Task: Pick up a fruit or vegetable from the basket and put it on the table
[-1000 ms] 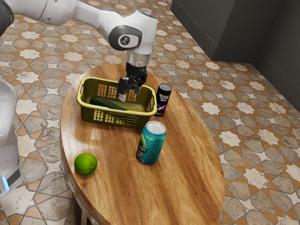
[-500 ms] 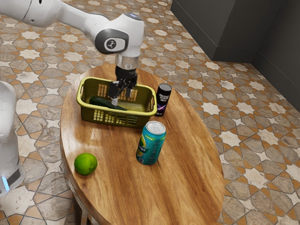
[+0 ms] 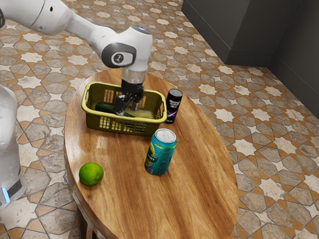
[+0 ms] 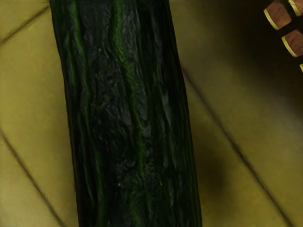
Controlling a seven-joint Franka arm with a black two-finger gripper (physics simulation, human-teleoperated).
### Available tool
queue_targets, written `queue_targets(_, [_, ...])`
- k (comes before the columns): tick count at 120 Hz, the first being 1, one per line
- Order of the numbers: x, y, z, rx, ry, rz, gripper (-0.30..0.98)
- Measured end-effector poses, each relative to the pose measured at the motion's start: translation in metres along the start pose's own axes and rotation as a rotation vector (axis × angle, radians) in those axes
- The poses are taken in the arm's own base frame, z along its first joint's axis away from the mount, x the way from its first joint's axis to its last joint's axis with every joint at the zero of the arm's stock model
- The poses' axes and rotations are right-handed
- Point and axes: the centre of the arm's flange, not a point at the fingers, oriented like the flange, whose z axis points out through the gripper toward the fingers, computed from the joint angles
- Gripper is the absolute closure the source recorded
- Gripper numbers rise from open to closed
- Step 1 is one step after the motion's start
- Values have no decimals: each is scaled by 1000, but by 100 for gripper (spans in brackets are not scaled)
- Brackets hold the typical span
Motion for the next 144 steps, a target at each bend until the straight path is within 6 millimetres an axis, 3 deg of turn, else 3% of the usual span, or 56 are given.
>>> queue_targets(83, [-7,13,37,4,21,-1,0])
queue_targets(98, [-10,15,41,4,18,2,-15])
queue_targets(110, [-10,13,42,1,13,8,-17])
queue_targets(130, [-6,0,38,-14,11,39,-6])
queue_targets(144, [-4,-2,34,-28,14,56,9])
